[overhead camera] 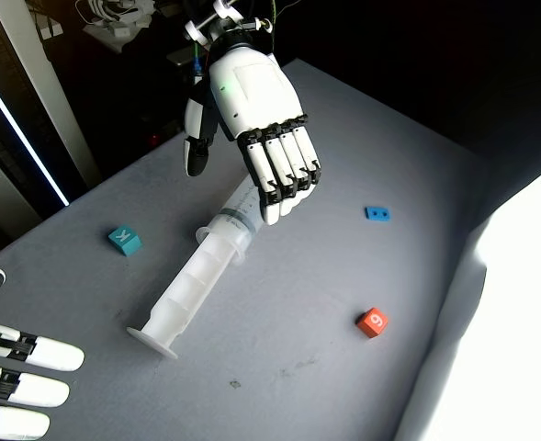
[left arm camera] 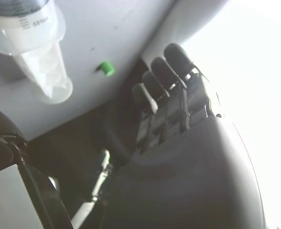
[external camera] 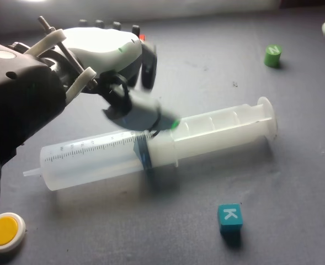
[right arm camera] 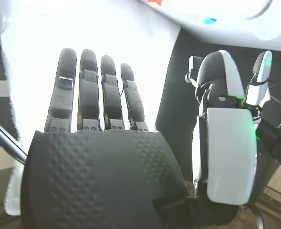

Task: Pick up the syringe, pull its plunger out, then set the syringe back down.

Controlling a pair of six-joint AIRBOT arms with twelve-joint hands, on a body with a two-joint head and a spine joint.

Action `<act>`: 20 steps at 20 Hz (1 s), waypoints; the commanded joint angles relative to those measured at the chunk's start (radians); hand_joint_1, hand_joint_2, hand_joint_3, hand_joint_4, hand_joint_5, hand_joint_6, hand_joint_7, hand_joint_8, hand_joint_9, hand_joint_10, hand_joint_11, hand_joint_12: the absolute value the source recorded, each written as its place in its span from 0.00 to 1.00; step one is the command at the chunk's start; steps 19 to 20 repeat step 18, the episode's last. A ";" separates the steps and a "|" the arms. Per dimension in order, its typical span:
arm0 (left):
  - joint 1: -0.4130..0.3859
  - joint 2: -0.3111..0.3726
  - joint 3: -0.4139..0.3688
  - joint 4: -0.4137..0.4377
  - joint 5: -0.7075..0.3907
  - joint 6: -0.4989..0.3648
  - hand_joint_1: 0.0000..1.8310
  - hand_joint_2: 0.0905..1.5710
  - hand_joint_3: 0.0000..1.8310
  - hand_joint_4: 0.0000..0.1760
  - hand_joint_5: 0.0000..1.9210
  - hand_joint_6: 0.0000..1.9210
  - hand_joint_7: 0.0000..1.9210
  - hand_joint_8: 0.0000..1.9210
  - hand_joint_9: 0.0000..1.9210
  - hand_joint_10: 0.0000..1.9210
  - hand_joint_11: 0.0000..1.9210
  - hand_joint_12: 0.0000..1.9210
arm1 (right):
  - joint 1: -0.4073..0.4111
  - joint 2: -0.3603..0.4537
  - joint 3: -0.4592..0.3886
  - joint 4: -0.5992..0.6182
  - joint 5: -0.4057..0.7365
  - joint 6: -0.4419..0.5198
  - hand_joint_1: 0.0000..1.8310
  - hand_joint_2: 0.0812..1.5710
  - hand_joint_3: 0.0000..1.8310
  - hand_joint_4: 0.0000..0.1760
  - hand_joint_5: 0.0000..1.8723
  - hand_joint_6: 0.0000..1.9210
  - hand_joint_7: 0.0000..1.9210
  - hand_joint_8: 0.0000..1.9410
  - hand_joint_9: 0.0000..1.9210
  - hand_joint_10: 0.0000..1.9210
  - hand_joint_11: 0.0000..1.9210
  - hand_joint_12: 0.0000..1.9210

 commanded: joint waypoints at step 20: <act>-0.092 0.038 -0.038 0.051 0.020 0.038 0.46 0.93 0.00 1.00 0.67 1.00 0.76 1.00 0.78 1.00 0.75 1.00 | 0.006 -0.019 -0.004 -0.027 0.159 -0.069 0.65 0.83 0.00 0.09 0.75 1.00 0.83 1.00 0.89 1.00 0.97 1.00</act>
